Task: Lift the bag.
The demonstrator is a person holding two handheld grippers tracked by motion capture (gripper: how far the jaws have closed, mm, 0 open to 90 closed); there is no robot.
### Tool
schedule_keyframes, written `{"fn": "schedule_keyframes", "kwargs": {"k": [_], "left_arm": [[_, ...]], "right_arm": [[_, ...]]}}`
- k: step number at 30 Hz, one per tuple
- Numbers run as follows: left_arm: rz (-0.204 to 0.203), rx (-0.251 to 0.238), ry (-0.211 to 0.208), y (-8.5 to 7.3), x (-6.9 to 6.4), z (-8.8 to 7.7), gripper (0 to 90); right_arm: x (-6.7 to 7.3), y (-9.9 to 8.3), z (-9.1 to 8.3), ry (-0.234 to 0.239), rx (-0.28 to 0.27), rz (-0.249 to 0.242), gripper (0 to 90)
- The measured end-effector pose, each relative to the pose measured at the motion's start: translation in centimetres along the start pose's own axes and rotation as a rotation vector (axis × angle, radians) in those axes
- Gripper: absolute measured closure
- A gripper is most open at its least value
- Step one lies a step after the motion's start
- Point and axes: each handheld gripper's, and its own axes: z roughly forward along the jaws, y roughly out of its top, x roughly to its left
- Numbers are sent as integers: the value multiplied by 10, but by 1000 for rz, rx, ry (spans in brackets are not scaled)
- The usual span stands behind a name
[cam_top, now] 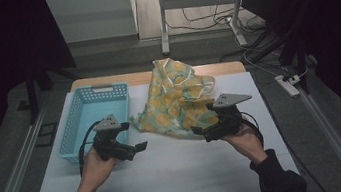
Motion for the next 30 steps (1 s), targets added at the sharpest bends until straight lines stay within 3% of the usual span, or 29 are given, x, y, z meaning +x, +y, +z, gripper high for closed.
{"fn": "schedule_keyframes", "kwargs": {"k": [6, 12, 30], "left_arm": [[24, 22, 32, -15, -11, -5, 0], [14, 41, 71, -34, -17, -15, 0], [-127, 37, 160, -108, -20, -65, 0]], "right_arm": [[5, -17, -10, -13, 7, 11, 0], [10, -37, -22, -39, 27, 10, 0], [15, -108, -71, -154, 65, 83, 0]]}}
